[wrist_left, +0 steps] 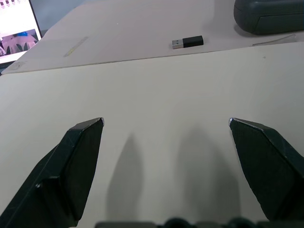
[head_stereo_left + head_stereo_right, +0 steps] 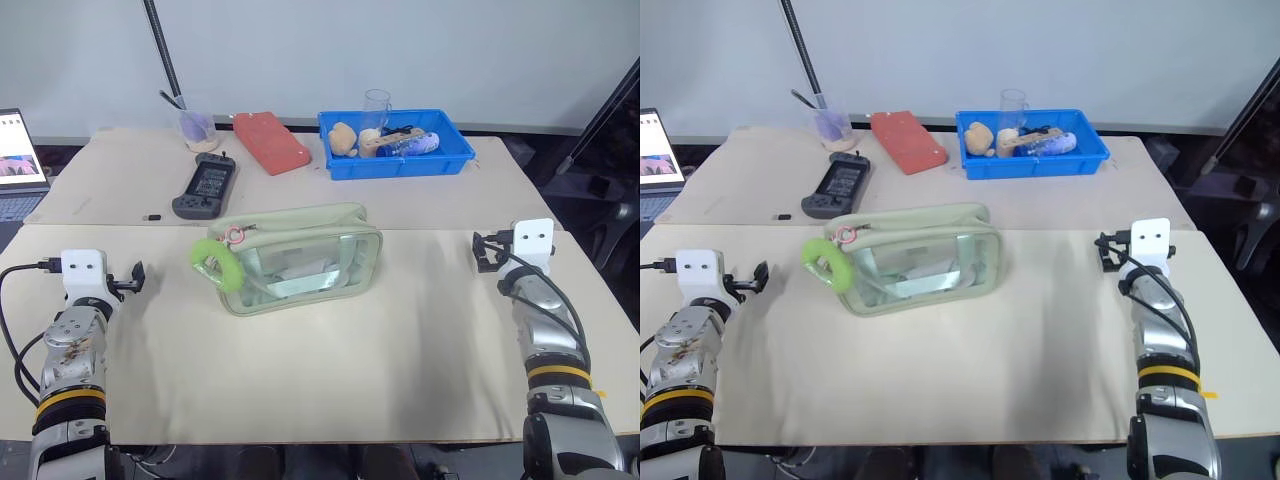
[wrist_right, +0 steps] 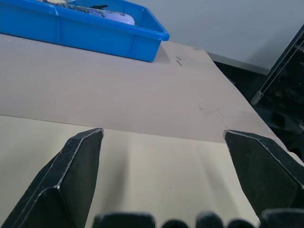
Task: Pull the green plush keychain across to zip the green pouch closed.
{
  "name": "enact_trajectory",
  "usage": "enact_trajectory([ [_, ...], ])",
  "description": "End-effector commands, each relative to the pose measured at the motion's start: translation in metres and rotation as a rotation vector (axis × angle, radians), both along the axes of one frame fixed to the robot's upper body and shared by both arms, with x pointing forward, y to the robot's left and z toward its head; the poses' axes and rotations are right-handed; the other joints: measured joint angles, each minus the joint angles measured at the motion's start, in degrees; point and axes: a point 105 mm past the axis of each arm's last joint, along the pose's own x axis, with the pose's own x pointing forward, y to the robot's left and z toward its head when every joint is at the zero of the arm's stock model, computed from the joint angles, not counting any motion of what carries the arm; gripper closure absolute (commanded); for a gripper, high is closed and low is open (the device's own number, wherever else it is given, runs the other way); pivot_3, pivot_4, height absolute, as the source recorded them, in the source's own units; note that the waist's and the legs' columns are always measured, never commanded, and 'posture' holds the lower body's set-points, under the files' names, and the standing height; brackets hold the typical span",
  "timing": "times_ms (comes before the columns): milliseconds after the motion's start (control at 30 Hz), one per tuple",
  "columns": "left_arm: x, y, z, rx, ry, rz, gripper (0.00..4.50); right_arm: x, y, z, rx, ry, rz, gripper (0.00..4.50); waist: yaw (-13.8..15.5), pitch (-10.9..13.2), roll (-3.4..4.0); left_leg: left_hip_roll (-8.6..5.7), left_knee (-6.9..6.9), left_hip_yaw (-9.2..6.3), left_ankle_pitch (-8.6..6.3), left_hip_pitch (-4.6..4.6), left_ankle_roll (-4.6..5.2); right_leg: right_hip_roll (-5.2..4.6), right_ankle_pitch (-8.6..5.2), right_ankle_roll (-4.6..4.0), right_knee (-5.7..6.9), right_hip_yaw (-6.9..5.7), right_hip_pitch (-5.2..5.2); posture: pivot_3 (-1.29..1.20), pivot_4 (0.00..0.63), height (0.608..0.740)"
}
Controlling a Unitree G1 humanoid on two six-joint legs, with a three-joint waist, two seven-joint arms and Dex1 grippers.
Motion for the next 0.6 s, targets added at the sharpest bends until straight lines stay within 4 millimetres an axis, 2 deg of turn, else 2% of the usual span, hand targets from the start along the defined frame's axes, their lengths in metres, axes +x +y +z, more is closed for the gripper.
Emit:
enact_trajectory([
  [33, 0.0, 0.004, 0.02, 0.014, -0.065, 0.0, 0.0, -0.001, -0.008, 0.02, -0.023, -0.061, -0.018, 0.01, 0.0, 0.0, 0.0, 0.0, 0.0, 0.0, 0.0, 0.0, 0.0, 0.0, 0.0, 0.0, 0.0, 0.0, 0.0, 0.0, 0.15, 0.74],
  [133, -0.001, 0.005, 0.024, 0.007, -0.088, -0.014, 0.0, -0.001, -0.008, 0.021, -0.024, -0.063, -0.015, 0.01, 0.0, 0.0, 0.0, 0.0, 0.0, 0.0, 0.0, 0.0, 0.0, 0.0, 0.0, 0.0, 0.0, 0.0, 0.0, 0.0, 0.15, 0.74],
  [200, -0.002, 0.003, 0.041, -0.003, -0.13, -0.066, 0.0, 0.0, -0.006, 0.033, -0.043, -0.079, 0.014, 0.01, -0.01, 0.0, 0.0, 0.0, 0.0, 0.0, 0.0, 0.0, 0.0, 0.0, 0.0, 0.0, 0.0, 0.0, 0.0, 0.0, 0.15, 0.74],
  [267, -0.004, -0.007, 0.072, 0.035, -0.186, -0.169, 0.0, 0.001, -0.001, 0.048, -0.061, -0.092, 0.072, 0.01, -0.06, 0.02, -0.03, 0.0, 0.0, 0.0, 0.0, -0.03, 0.0, 0.0, 0.0, 0.0, 0.0, 0.0, -0.02, 0.0, 0.15, 0.74],
  [333, -0.009, -0.02, 0.106, 0.084, -0.219, -0.287, 0.0, 0.002, 0.013, 0.064, -0.078, -0.082, 0.186, 0.01, -0.17, 0.08, -0.04, 0.02, 0.0, 0.0, 0.0, -0.1, 0.0, 0.0, 0.0, -0.01, 0.0, 0.0, -0.09, 0.0, 0.15, 0.74],
  [400, -0.012, -0.033, 0.131, 0.111, -0.227, -0.374, 0.0, -0.001, 0.03, 0.077, -0.103, -0.069, 0.308, 0.01, -0.31, 0.09, -0.02, 0.03, 0.01, -0.01, 0.0, -0.19, 0.0, 0.0, 0.0, -0.01, 0.01, 0.0, -0.17, 0.0, 0.15, 0.74],
  [500, -0.014, -0.065, 0.173, 0.147, -0.241, -0.538, 0.0, -0.012, 0.058, 0.1, -0.137, -0.055, 0.507, 0.01, -0.32, 0.1, -0.01, 0.02, 0.0, -0.01, 0.0, -0.15, 0.0, 0.0, -0.02, -0.02, 0.01, 0.0, -0.14, 0.0, 0.15, 0.74],
  [600, -0.018, -0.118, 0.203, 0.22, -0.211, -0.772, 0.0, -0.036, 0.098, 0.124, -0.164, -0.009, 0.788, 0.01, 0.06, 0.12, 0.01, 0.02, 0.01, -0.02, 0.0, -0.17, 0.0, 0.02, -0.03, 0.0, 0.0, -0.02, -0.14, 0.0, 0.15, 0.74],
])
